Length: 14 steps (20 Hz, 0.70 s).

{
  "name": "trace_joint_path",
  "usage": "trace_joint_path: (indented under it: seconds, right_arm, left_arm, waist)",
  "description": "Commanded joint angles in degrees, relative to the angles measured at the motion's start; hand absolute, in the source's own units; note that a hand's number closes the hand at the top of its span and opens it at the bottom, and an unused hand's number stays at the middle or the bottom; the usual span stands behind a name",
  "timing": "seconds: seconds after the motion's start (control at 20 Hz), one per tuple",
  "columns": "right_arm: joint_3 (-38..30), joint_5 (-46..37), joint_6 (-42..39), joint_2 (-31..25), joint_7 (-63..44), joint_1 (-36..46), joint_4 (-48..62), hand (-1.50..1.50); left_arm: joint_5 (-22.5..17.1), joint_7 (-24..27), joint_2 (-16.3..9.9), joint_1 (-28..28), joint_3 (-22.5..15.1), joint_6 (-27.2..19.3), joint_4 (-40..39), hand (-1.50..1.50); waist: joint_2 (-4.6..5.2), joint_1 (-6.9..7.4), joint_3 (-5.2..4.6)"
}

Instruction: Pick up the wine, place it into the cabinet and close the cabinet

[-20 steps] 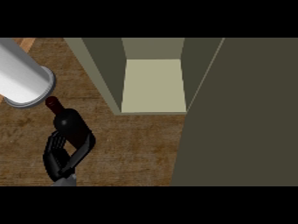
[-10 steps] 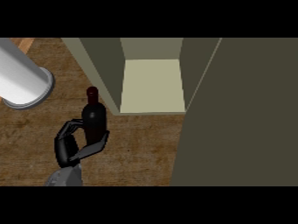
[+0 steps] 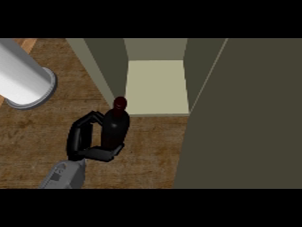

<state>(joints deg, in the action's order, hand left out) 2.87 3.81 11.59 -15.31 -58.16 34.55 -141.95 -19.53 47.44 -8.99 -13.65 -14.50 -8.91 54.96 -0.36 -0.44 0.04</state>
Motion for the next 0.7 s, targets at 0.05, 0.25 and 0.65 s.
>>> trace_joint_path:
  seconds: [0.05,0.25,0.65]
  right_arm:
    - [-1.30,4.37,-0.57,0.17,-3.05,-4.06,-7.09,-1.50]
    - [-4.12,5.98,-0.94,-0.41,-2.25,-0.83,-2.15,-1.50]
    - [-0.53,2.78,-0.12,1.08,-2.88,-4.57,-6.99,-1.50]
  left_arm:
    - [0.52,-9.37,-1.61,0.42,-3.10,1.21,12.42,1.50]
    - [-0.70,-15.42,1.88,0.87,-5.30,0.22,20.11,1.50]
    - [3.11,-32.10,5.16,-2.47,-8.41,-11.26,36.08,1.50]
  waist:
    - [-0.06,0.42,0.04]
    - [0.06,0.52,0.02]
    - [0.02,0.34,-0.01]
